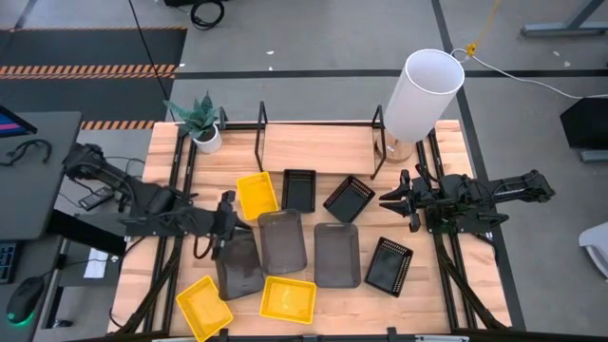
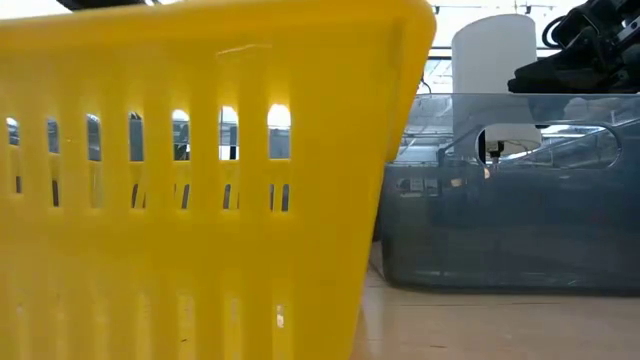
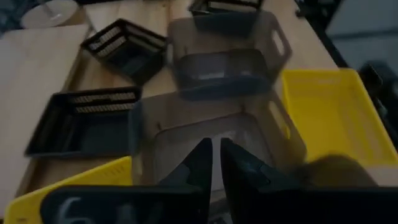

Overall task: Stack baskets on shelf by color
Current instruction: Stack the left gray bin on the middle gray bin

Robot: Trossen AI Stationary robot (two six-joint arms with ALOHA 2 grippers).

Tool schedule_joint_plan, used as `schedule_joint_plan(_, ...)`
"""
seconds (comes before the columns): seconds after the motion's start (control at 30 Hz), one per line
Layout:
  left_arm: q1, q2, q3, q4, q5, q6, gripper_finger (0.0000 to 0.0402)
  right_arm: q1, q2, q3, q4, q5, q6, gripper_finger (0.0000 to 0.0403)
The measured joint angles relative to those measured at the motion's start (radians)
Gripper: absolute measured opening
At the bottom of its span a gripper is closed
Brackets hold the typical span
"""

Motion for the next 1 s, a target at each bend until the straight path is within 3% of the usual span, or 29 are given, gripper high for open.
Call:
schedule_joint_plan(0.13,0.028,0.012,0.006,-0.002,0.041,-0.199,0.0038,0.000,0.000,0.000,0.000,0.000,0.000,0.0098)
schedule_joint_plan(0.33,-0.014,0.063,0.028,-0.057,0.097,-0.400,0.0038,0.000,0.000,0.000,0.001,0.000,0.000,0.0098)
schedule_joint_plan(0.6,-0.089,0.304,0.297,-0.426,0.118,-0.539,0.0038,0.000,0.000,0.000,0.002,0.000,0.000,0.0098)
schedule_joint_plan(0.7,-0.126,0.402,0.387,-0.475,0.171,-0.554,0.0044,0.000,0.000,0.000,0.002,0.000,0.000,0.0098)
schedule_joint_plan(1.0,-0.237,0.648,0.583,-0.575,0.299,-0.740,0.0127,0.000,0.000,0.000,0.002,0.000,0.000,0.0098)
